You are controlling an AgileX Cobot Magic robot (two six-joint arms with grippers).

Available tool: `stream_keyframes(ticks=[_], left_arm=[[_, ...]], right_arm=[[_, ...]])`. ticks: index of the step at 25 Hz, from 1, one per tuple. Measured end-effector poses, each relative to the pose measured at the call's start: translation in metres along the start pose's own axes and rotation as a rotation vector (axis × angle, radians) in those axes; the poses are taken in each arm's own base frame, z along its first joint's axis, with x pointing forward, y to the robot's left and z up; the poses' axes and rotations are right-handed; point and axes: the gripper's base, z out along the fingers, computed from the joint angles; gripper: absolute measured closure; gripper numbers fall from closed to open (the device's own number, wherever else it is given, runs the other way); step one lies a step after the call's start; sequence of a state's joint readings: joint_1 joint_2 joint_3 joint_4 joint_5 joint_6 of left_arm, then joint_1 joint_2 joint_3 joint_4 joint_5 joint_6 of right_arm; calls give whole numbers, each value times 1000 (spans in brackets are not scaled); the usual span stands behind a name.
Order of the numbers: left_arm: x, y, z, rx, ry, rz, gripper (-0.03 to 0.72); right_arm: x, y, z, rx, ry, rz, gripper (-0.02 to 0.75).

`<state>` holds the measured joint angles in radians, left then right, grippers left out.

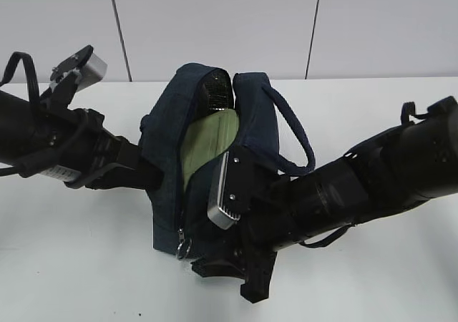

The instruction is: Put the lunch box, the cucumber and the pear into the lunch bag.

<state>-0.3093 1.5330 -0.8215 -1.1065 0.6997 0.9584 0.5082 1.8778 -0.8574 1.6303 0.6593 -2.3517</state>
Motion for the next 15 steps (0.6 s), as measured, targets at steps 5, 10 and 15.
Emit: stream_keyframes(ticks=[5, 10, 15], left_arm=[[0, 0, 0, -2, -1, 0, 698], [0, 0, 0, -2, -1, 0, 698], [0, 0, 0, -2, -1, 0, 698]], right_arm=[[-8, -1, -8, 29, -11, -23, 332], [-11, 2, -7, -3, -46, -15, 332], [-10, 11, 6, -53, -51, -13, 332]])
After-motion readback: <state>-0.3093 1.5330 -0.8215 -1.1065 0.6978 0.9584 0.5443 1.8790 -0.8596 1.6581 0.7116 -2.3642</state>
